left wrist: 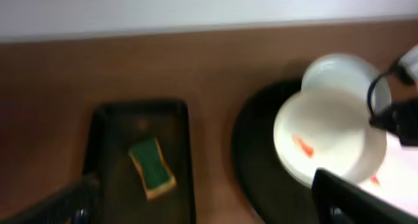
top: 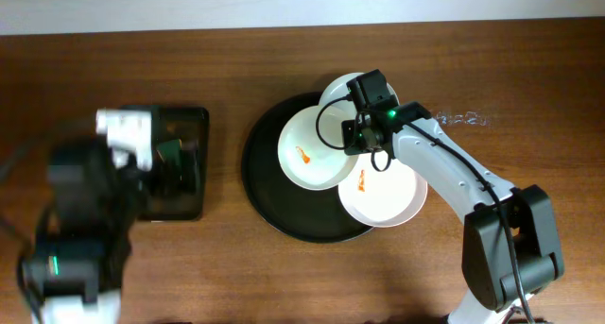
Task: Clean dirty plates on tray and stack at the side
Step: 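Reach the left gripper to the sponge and grasp it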
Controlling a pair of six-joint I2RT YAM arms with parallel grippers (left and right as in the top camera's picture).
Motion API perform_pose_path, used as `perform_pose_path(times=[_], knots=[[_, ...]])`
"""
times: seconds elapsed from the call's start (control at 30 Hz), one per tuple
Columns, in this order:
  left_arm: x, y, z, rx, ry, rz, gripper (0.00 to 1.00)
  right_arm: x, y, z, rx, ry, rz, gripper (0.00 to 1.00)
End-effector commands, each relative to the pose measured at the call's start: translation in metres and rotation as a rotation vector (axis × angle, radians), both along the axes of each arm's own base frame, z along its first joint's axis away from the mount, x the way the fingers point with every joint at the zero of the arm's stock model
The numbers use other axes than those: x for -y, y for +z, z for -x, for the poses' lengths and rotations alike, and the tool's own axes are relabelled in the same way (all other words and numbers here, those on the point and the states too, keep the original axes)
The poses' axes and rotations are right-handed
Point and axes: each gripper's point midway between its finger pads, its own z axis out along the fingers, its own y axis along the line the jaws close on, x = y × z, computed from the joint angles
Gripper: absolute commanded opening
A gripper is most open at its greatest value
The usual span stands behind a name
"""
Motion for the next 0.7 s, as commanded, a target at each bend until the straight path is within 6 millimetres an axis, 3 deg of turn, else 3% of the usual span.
perform_pose_path(times=[0.0,0.1,0.13,0.17,0.2,0.23,0.27,0.3,0.43,0.53,0.67], knots=[[0.019,-0.012,-0.037,-0.131,-0.104,0.076,0.99,-0.002,0.016,-0.006,0.048,-0.006,-0.013,0.04],[0.014,-0.046,-0.058,-0.233,-0.069,0.071,0.99,-0.002,0.016,-0.006,0.047,-0.005,-0.013,0.04],[-0.005,-0.072,-0.065,-0.321,0.066,0.05,0.78,-0.002,0.016,-0.006,0.047,-0.004,-0.013,0.04],[-0.021,-0.086,-0.066,-0.37,0.181,0.03,0.73,-0.002,0.016,-0.006,0.048,-0.004,-0.013,0.04],[-0.045,-0.106,-0.064,-0.438,0.355,-0.006,0.73,-0.002,0.016,-0.006,0.047,-0.004,-0.012,0.04],[-0.053,-0.114,-0.063,-0.461,0.42,-0.019,0.75,-0.002,0.016,-0.006,0.048,-0.004,-0.012,0.04],[-0.059,-0.137,-0.066,-0.521,0.488,-0.021,0.87,-0.002,0.016,-0.006,0.048,-0.004,-0.013,0.04],[-0.058,-0.153,-0.069,-0.564,0.494,-0.02,0.94,-0.002,0.016,-0.006,0.05,-0.004,-0.013,0.04],[-0.059,-0.219,-0.076,-0.73,0.471,-0.074,0.98,-0.002,0.016,-0.007,0.052,-0.004,-0.014,0.04],[-0.066,-0.252,-0.088,-0.769,0.431,-0.056,0.98,-0.002,0.016,-0.007,0.051,-0.004,-0.014,0.04],[-0.089,-0.276,-0.096,-0.778,0.449,-0.003,0.96,-0.002,0.016,-0.007,0.051,-0.004,-0.014,0.05]])
